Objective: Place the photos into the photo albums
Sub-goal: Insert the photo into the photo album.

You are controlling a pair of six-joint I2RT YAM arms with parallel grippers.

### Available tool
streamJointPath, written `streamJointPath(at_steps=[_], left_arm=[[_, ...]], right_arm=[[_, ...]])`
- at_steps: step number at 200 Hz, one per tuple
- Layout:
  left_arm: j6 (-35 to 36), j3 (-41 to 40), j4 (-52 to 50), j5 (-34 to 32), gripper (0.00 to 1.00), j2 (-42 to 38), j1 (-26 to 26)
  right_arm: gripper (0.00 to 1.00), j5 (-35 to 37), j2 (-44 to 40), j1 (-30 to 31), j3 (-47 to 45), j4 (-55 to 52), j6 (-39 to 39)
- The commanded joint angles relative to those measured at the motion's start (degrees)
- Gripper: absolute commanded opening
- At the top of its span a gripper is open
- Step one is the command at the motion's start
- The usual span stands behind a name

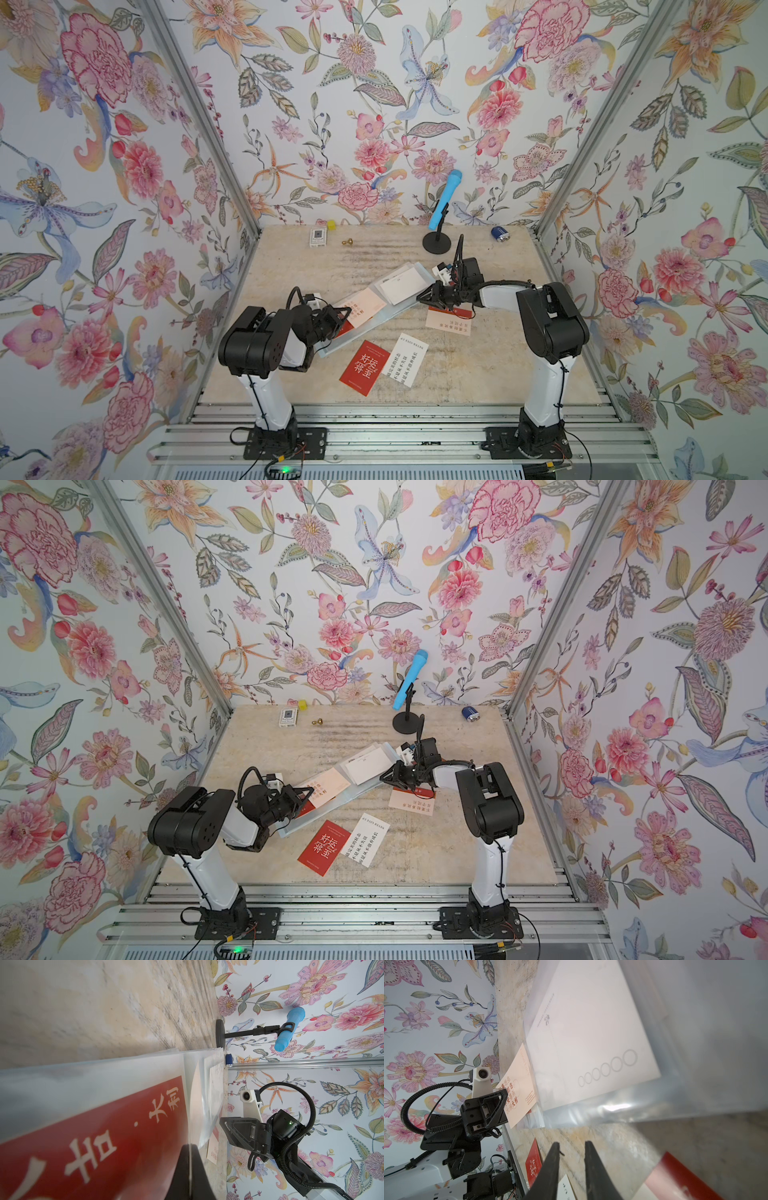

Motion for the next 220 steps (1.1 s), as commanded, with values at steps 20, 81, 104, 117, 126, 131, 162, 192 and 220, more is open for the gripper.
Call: streamJointPath(at_steps=[20, 81, 104, 117, 126, 131, 162, 192, 220], left_arm=[[1.94, 1.16, -4.68, 0.26, 0.0, -2.58, -1.13], [2.8, 2.25, -5.8, 0.53, 0.0, -1.87, -1.81], [4.35, 3.01, -7.78, 0.26, 0.0, -1.96, -1.79], [4.58, 3.38, -8.12, 0.26, 0.0, -1.82, -1.87], [4.79, 3.69, -8.35, 0.26, 0.0, -1.59, -1.82], [5.01, 3.89, -8.47, 0.26, 0.0, -1.49, -1.79], [6.54, 5.7, -10.6, 0.04, 0.0, -0.84, -1.88], [7.13, 7.39, -11.44, 0.43, 0.0, -0.04, -2.23], [7.7, 7.96, -12.08, 0.18, 0.0, 0.24, -2.37]], right_arm=[[0.24, -0.44, 1.1, 0.21, 1.76, -1.05, -1.36], [0.25, -0.41, 0.99, 0.22, 1.22, -1.09, -1.67], [0.25, -0.44, 1.1, 0.22, 1.01, -1.16, -1.74], [0.25, -0.5, 0.99, 0.17, 0.8, -1.13, -1.74], [0.25, -0.43, 0.91, 0.2, 0.69, -1.09, -1.79], [0.25, -0.44, 0.79, 0.22, 0.64, -1.12, -1.78], [0.25, -0.42, 0.52, 0.22, 0.36, -1.11, -1.76], [0.25, -0.32, 0.4, 0.3, 0.17, -1.15, -1.8], [0.25, -0.28, 0.23, 0.31, 0.08, -1.09, -1.8]])
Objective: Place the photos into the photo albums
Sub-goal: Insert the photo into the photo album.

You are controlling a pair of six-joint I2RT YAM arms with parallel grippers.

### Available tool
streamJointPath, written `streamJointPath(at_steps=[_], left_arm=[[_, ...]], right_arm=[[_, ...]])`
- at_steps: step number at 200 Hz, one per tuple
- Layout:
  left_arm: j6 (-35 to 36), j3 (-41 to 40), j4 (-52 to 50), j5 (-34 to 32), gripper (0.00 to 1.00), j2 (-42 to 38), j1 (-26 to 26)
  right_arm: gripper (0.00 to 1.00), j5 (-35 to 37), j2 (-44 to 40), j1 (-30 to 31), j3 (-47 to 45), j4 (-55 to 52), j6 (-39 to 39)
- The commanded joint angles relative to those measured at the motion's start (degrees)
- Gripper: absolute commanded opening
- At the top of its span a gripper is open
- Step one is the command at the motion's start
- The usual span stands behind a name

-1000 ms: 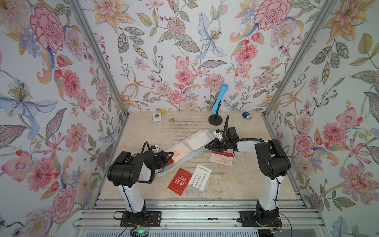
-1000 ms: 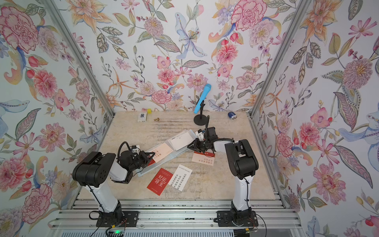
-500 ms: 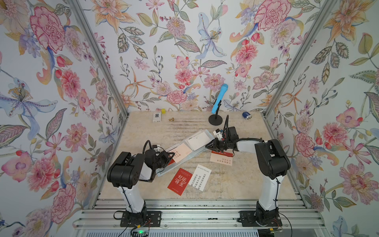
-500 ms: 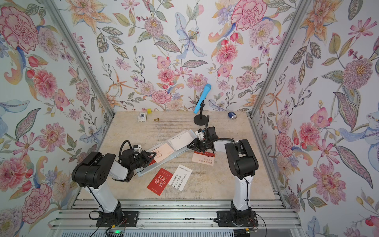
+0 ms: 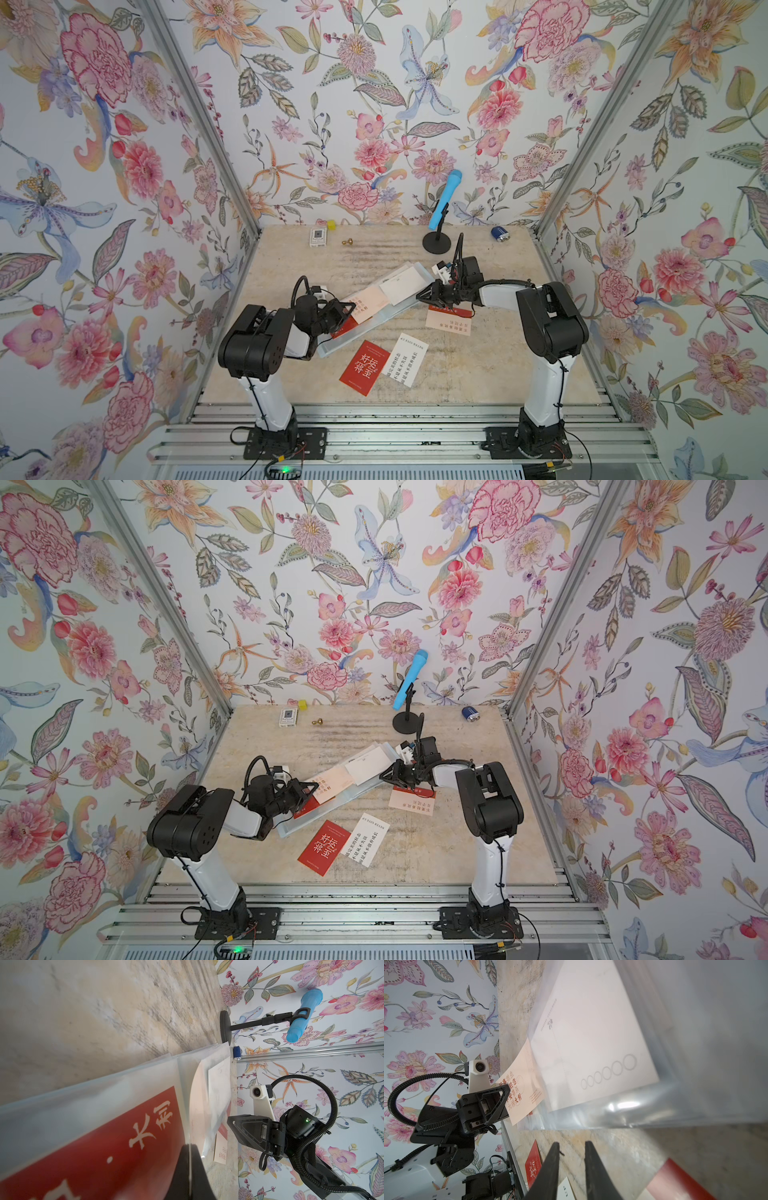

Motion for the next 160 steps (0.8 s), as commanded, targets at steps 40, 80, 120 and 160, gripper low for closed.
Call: streamJointPath(at_steps=[40, 80, 120, 160], left_arm=[[1.65, 1.92, -1.15, 0.17, 0.0, 2.17, -1.74], [1.36, 3.48, -0.85, 0.1, 0.0, 3.54, -2.71], [1.41, 5.38, -1.0, 0.09, 0.0, 4.91, -3.16], [1.44, 7.2, -1.51, -0.35, 0.0, 5.79, -4.03]], right_arm=[[0.25, -0.3, 0.24, 0.48, -0.2, -1.14, -1.26], [0.25, -0.35, 0.18, 0.57, -0.1, -1.22, -1.25], [0.25, -0.37, 0.26, 0.64, -0.39, -1.28, -1.21], [0.25, -0.44, 0.07, 0.68, -0.58, -1.27, -1.24]])
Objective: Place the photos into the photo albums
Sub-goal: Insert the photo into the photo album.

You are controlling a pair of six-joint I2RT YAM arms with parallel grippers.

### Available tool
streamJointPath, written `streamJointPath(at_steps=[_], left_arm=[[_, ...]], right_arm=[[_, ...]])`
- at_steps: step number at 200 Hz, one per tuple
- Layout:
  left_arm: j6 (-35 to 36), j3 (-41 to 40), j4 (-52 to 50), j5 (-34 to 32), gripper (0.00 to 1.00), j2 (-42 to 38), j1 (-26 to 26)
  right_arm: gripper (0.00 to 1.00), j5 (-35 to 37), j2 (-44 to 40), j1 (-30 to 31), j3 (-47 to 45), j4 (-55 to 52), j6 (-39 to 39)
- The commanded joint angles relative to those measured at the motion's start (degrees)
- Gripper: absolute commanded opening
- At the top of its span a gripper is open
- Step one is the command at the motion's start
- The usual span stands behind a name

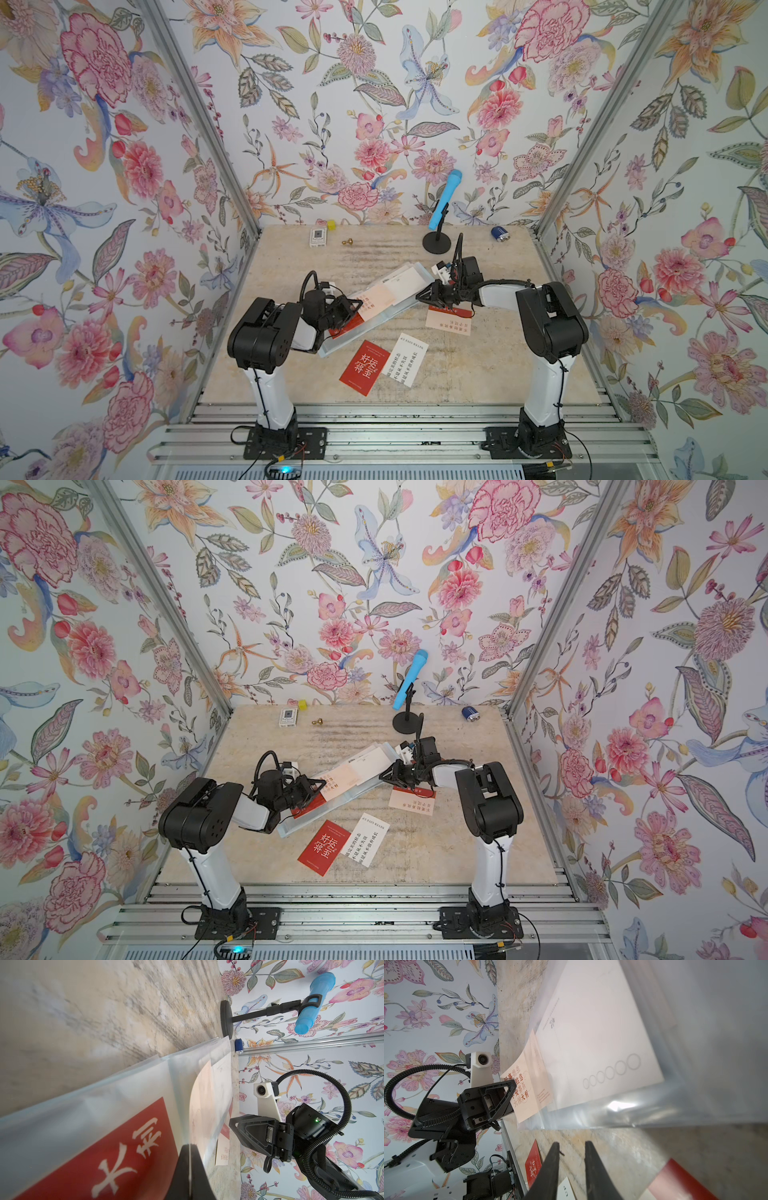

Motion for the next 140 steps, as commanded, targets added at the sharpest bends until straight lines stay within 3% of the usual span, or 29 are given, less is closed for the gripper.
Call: streamJointPath(at_steps=[1, 95, 140], left_arm=[[1.01, 1.87, -0.11, -0.2, 0.0, 1.46, -1.15], [0.75, 6.28, -0.88, -0.9, 0.02, 4.72, -3.17], [1.66, 9.19, -3.02, -1.98, 0.16, 5.77, -4.2]], right_arm=[[0.25, -0.45, 0.07, 0.56, -0.54, -1.27, -1.25], [0.25, -0.38, -0.15, 0.72, -1.0, -1.22, -1.3], [0.25, -0.45, -0.7, 0.62, -1.56, -1.25, -1.42]])
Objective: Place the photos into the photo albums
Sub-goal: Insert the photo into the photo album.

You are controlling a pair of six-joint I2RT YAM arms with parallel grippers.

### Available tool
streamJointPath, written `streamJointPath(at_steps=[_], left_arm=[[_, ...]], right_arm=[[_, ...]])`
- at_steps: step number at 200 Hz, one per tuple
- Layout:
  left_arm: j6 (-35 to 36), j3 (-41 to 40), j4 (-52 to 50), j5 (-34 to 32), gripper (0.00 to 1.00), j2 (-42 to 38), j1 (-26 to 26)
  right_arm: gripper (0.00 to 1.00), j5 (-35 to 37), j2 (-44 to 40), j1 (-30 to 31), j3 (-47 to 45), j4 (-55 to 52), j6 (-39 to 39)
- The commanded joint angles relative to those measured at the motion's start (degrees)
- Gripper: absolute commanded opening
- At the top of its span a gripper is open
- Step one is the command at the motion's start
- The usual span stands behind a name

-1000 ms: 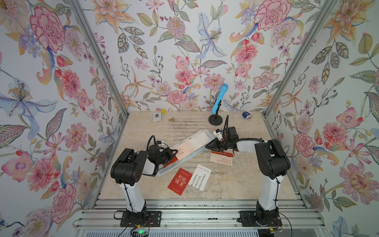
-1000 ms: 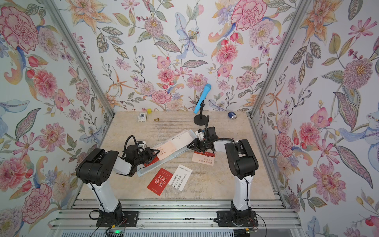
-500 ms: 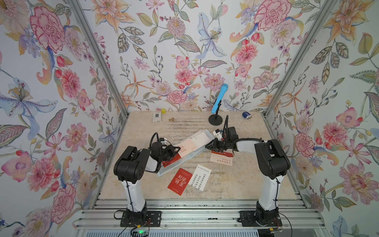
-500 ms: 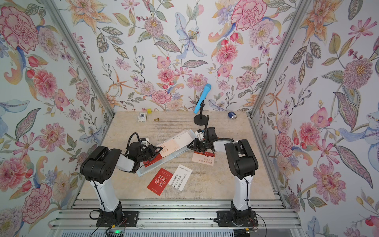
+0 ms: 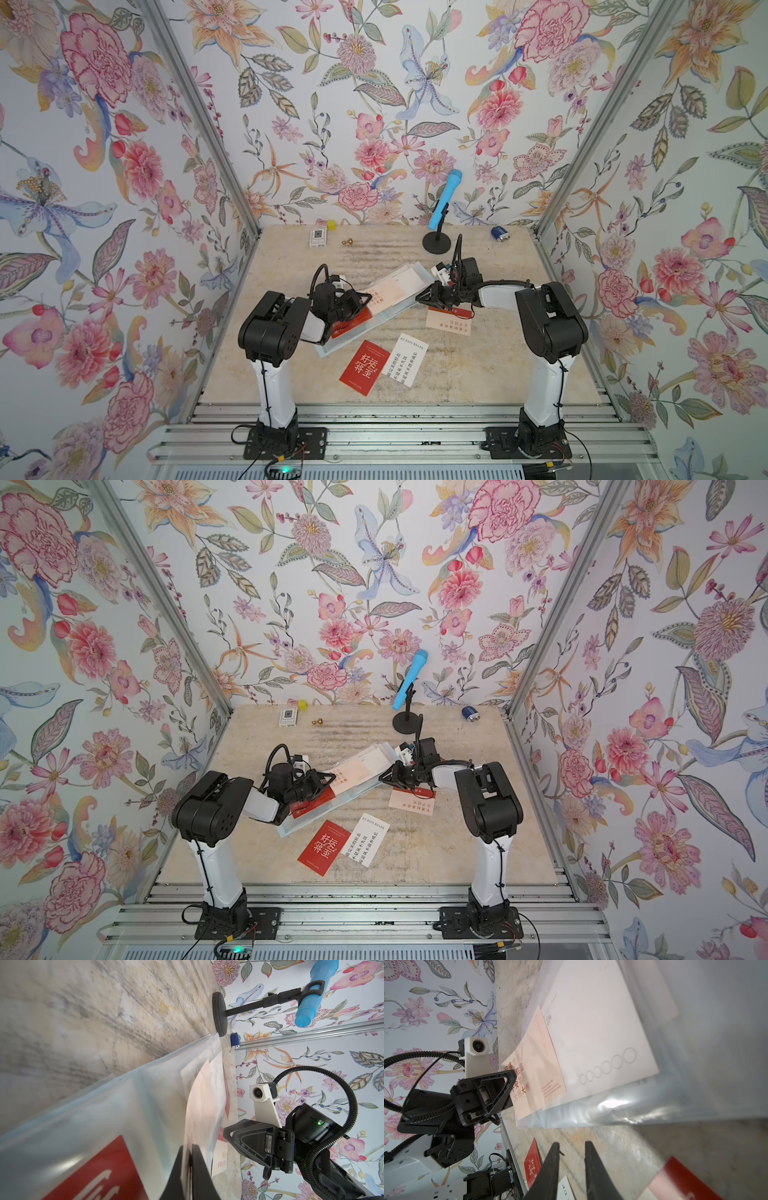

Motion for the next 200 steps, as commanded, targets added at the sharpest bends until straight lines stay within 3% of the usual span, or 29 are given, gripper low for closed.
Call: streamJointPath(at_steps=[1, 85, 200], left_arm=[[1.62, 2.28, -1.86, -1.47, 0.16, 1.4, -0.91], [6.95, 8.46, -12.35, -3.12, 0.27, 1.06, -2.45], [5.03, 8.04, -12.46, -3.92, 0.36, -0.94, -6.01]], right_arm=[[0.24, -0.43, -0.69, 0.35, -0.91, -1.34, -1.23], [0.25, -0.26, -2.45, 0.3, -1.96, -2.14, -1.74], [0.25, -0.6, -2.28, 0.49, -1.77, -2.42, -2.2]])
